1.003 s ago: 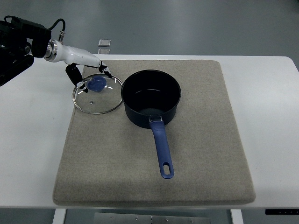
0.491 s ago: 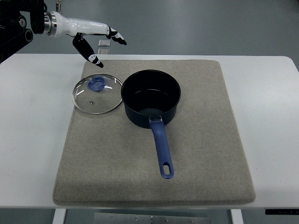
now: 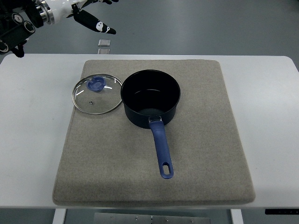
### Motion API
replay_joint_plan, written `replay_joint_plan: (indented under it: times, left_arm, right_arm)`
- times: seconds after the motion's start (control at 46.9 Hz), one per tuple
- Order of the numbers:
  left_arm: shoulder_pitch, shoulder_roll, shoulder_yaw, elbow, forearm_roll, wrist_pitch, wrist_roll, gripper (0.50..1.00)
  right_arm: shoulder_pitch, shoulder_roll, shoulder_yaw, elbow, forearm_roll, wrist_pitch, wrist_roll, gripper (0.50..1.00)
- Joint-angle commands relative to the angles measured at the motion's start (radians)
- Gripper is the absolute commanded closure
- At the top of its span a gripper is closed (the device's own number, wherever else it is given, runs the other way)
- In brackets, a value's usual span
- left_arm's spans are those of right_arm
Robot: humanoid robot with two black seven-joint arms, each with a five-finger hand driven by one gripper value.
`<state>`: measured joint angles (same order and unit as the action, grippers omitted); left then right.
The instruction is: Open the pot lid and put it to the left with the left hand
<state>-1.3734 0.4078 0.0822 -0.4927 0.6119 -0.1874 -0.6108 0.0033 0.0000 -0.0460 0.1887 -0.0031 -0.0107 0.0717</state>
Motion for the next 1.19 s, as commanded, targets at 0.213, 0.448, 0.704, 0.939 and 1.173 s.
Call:
replay_joint_plan:
  times: [0.213,0.448,0.704,0.939,1.173]
  left_arm:
    - [0.062,-0.217,0.001,0.315,-0.316,0.036,0.000,0.566]
    - [0.071,-0.260,-0.036,0.329,-0.487,0.111,0.000,0.570]
    - [0.073,-0.274,-0.257,0.348,-0.610,0.186,0.015,0.647]
    - [0.100,-0.277,-0.386,0.362,-0.647,0.237,0.207,0.684]
    - [0.115,-0.293,-0.391,0.364,-0.649,0.244,0.325,0.701]
  right_arm:
    - [0.000,0.000,0.000,0.000,0.000,0.000,0.000,0.583]
    - [0.000,0.000,0.000,-0.002,0.000,0.000,0.000,0.583]
    - [0.000,0.000,0.000,0.000,0.000,0.000,0.000,0.583]
    - [0.000,0.000,0.000,0.000,0.000,0.000,-0.001,0.583]
    - [0.000,0.000,0.000,0.000,0.000,0.000,0.000,0.583]
